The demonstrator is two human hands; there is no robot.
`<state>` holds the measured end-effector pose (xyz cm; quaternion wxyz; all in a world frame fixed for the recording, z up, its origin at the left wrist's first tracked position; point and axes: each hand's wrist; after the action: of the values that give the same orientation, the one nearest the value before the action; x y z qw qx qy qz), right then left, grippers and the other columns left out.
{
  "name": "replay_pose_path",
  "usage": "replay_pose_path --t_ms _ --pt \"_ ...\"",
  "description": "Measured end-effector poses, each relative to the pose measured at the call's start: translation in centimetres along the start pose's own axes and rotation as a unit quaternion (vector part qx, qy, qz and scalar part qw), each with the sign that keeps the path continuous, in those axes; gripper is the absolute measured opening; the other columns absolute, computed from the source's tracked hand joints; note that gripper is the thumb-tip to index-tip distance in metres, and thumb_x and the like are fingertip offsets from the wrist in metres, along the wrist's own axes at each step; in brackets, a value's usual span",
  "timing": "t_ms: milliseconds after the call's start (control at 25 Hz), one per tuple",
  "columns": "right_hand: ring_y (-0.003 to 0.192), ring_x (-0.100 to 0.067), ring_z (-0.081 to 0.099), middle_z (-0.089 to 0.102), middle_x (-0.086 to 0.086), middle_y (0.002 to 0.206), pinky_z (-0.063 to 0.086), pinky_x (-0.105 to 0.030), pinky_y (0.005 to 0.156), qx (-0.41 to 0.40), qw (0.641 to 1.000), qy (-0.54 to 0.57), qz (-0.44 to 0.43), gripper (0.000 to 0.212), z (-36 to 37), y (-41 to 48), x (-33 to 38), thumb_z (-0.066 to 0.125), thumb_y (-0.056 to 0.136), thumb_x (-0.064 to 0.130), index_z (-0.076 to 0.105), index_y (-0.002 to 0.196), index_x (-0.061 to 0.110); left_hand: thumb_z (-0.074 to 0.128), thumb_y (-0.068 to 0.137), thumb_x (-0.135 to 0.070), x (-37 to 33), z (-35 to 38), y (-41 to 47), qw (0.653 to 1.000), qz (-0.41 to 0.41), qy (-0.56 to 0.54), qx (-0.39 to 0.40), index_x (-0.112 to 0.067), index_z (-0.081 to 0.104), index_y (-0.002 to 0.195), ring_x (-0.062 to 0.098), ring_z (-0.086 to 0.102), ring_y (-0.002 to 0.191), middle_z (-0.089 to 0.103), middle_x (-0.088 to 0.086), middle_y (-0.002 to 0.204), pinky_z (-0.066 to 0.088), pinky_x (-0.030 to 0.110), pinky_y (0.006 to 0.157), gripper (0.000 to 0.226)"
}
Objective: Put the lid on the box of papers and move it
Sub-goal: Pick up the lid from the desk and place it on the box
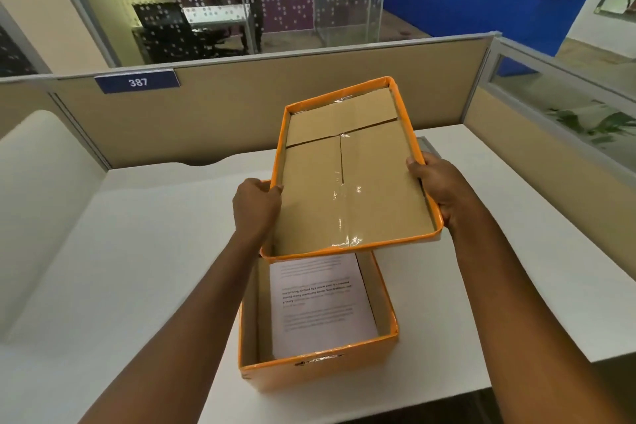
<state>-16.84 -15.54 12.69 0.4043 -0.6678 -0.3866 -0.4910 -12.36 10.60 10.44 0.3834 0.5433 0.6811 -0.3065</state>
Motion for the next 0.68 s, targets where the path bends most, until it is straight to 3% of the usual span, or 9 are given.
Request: replay_pose_path --t_ms 120,240,280,400,520,560,600,680 --pt "0.088 -0.018 0.065 0.066 -0.005 0.107 0.051 -0.031 0.063 -0.006 1.000 -0.003 -0.028 0.032 0.9 -1.3 1.5 0.045 0.096 0.025 0.057 0.124 0.016 0.061 0.091 -0.033 -1.9 -1.1 -0.2 0.997 0.073 0.007 -0.021 -0.001 0.062 0.119 0.026 0.061 0.111 0.066 0.015 0.121 0.051 0.041 0.094 0.043" --pt "0.083 -0.013 0.064 0.065 0.003 0.097 0.050 -0.021 0.051 -0.020 0.997 0.021 -0.069 0.030 2.0 -2.8 3.8 0.048 0.095 0.024 0.057 0.122 0.015 0.056 0.092 -0.041 -5.7 -1.8 -1.2 0.989 0.103 -0.089 0.065 -0.004 0.068 0.086 0.019 0.060 0.074 0.065 0.009 0.080 0.051 0.036 0.069 0.040" --pt "0.086 -0.015 0.065 0.065 0.001 0.100 0.052 -0.022 0.054 -0.026 0.996 0.030 -0.080 0.031 2.6 -3.4 4.6 0.050 0.094 0.025 0.057 0.122 0.015 0.052 0.092 -0.047 -7.1 -2.0 -1.7 0.985 0.097 -0.108 0.098 -0.005 0.066 0.088 0.020 0.057 0.073 0.062 0.006 0.078 0.052 0.037 0.070 0.044" --pt "0.095 -0.019 0.061 0.061 -0.004 0.110 0.049 -0.029 0.069 -0.045 0.993 0.003 -0.108 0.036 4.4 -5.4 6.9 0.051 0.094 0.029 0.050 0.127 0.014 0.038 0.089 -0.064 -10.2 -2.3 -2.8 0.971 0.077 -0.112 0.197 -0.011 0.061 0.111 0.020 0.060 0.087 0.062 0.002 0.093 0.054 0.045 0.087 0.062" --pt "0.077 -0.008 0.057 0.057 0.003 0.098 0.043 -0.020 0.057 -0.036 0.982 -0.075 -0.172 0.036 6.5 -7.8 8.7 0.051 0.093 0.035 0.048 0.124 0.018 0.033 0.083 -0.074 -12.0 -2.2 -3.6 0.949 0.039 -0.138 0.280 -0.016 0.051 0.131 0.034 0.061 0.107 0.060 0.015 0.122 0.053 0.053 0.090 0.078" --pt "0.074 -0.010 0.059 0.059 0.003 0.093 0.045 -0.022 0.056 -0.033 0.975 -0.098 -0.196 0.032 7.4 -8.5 9.1 0.052 0.091 0.035 0.050 0.119 0.019 0.036 0.082 -0.075 -12.2 -2.3 -3.4 0.940 0.037 -0.165 0.296 -0.017 0.057 0.124 0.034 0.064 0.103 0.065 0.014 0.116 0.057 0.050 0.084 0.074" --pt "0.075 -0.014 0.061 0.062 0.000 0.091 0.049 -0.028 0.059 -0.030 0.968 -0.125 -0.218 0.030 8.2 -9.1 9.3 0.053 0.090 0.035 0.052 0.114 0.019 0.042 0.082 -0.072 -12.2 -2.4 -3.2 0.931 0.038 -0.200 0.302 -0.017 0.063 0.106 0.027 0.069 0.089 0.071 0.008 0.098 0.059 0.042 0.072 0.064" --pt "0.078 -0.021 0.063 0.064 -0.001 0.088 0.052 -0.036 0.065 -0.019 0.953 -0.174 -0.247 0.029 9.7 -10.0 9.6 0.053 0.087 0.033 0.054 0.111 0.017 0.059 0.082 -0.059 -11.7 -3.1 -2.9 0.912 0.039 -0.272 0.305 -0.018 0.061 0.078 0.013 0.065 0.058 0.066 -0.003 0.063 0.052 0.026 0.053 0.041"
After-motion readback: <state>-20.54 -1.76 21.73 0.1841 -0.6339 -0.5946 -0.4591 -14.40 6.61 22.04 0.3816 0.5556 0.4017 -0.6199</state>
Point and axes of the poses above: each hand's wrist, its own y-axis towards the middle knuckle, its own z-axis out of the palm, x = y × z
